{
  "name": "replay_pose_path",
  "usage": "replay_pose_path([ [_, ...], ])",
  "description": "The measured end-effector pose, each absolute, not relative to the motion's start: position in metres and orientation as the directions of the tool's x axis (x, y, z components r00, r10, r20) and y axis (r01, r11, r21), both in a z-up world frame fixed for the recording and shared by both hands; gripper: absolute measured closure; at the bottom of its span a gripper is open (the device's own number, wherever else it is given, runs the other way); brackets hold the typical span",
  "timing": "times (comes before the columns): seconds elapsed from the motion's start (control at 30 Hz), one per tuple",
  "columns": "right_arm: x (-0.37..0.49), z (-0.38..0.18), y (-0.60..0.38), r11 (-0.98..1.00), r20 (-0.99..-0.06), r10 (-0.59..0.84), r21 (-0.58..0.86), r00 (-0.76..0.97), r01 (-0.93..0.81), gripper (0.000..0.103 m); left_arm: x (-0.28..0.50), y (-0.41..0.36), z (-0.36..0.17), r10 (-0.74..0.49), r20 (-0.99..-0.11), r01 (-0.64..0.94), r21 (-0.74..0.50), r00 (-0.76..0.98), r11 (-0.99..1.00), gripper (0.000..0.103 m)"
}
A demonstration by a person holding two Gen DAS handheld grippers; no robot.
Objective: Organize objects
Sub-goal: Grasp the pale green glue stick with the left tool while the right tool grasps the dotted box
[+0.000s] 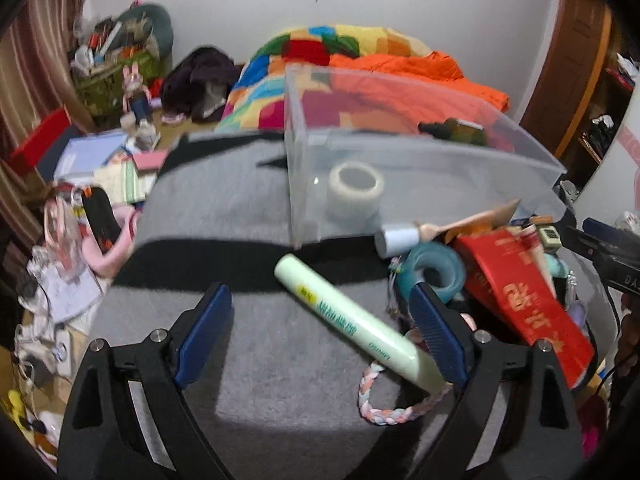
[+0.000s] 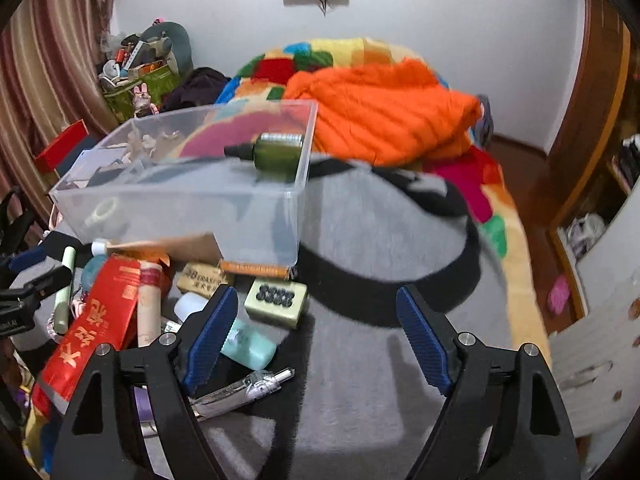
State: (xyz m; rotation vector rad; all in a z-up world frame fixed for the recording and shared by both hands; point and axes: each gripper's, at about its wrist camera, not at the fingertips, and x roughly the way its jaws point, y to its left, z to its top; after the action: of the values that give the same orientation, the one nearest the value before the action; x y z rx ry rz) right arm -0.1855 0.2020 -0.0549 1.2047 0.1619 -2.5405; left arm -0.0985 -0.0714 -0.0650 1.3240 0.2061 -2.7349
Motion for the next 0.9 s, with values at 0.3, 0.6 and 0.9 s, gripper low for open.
replay_pose_path([
  [0.3,-0.198,-0.076,0.196,-0.946,-0.800,-0.259,0.096,-0.541,0.310,0.034,-0.087,-0.081,-0.066,-0.012,-0.769,0.156,-0.114,-0.639,-0.981,0.063],
  [0.6,-0.199,-0.079,0.197,-0.945,-0.806,-0.255,0.090,-0.534,0.315,0.072,-0.068,-0.089,-0.061,-0.006,-0.780,0.124,-0.092,-0.626,-0.988,0.088],
  [0.9,-0.182,-0.071,0.206,-0.945,-0.787,-0.261,0.090,-0.559,0.314,0.072,-0.079,-0.088,-0.068,-0.058,-0.758,0.116,-0.024,-0.649,-0.993,0.088],
])
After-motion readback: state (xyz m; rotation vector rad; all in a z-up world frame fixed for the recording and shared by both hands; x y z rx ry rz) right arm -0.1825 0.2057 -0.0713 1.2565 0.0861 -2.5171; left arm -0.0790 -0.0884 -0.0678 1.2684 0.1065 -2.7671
